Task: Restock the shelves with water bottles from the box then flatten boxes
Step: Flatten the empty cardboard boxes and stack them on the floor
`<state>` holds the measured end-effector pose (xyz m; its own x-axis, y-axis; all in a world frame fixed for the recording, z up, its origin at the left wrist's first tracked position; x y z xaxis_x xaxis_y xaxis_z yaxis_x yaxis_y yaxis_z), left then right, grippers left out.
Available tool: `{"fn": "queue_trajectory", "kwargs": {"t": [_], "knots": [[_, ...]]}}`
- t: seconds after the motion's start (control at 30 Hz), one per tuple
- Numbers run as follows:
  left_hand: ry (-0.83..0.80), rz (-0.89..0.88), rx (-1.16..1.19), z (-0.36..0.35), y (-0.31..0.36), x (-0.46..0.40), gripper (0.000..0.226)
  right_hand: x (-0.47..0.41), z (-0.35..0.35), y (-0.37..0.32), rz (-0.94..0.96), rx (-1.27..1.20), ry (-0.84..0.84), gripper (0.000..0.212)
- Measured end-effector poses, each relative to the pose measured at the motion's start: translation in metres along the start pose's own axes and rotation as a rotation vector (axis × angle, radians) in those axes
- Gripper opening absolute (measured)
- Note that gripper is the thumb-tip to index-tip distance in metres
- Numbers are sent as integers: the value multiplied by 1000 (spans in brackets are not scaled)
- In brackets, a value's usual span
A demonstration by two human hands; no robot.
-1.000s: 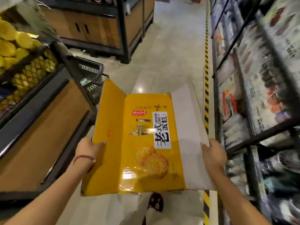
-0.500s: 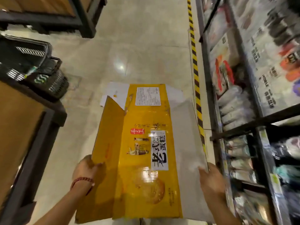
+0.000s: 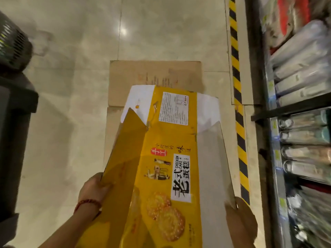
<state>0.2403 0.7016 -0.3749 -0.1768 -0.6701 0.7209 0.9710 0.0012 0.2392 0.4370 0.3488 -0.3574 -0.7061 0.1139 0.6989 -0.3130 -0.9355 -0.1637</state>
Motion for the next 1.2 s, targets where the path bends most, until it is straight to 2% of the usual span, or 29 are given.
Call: {"fn": "queue_trajectory", "kwargs": {"t": [0.13,0.33,0.47,0.6,0.83,1.0,1.1,1.2], "knots": [[67,18,50,2,-7,-19,21,-19,-9,-21,-26,80,98,26],[135,37,121,19,-3,-57,32,-60,-27,-63,99,-23,126,23],[115,64,124,3,-4,-93,37,-93,-55,-74,114,-21,102,25],[100,61,165,-26,-15,-133,37,-135,-91,-66,68,4,50,26],[136,30,250,-80,-53,-191,42,-190,-144,-26,12,-174,20,29],[153,97,358,-117,-86,-226,51,-235,-179,-3,-17,-78,27,26],[192,151,267,-127,-113,-242,42,-255,-196,9,-78,-64,19,45],[138,197,223,-142,-132,-258,62,-271,-208,13,-56,-33,0,80]]}}
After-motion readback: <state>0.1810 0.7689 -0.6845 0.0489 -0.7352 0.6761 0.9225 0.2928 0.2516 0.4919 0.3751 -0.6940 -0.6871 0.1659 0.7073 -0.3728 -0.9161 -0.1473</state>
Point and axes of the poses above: each hand's wrist, its own x-axis away from the middle knuckle, its own z-axis out of the back of the hand, y = z × x, the point moved 6 cm from there along -x, towards the middle knuckle, and after that the axes turned 5 degrees about x, right-handed, at the moved point
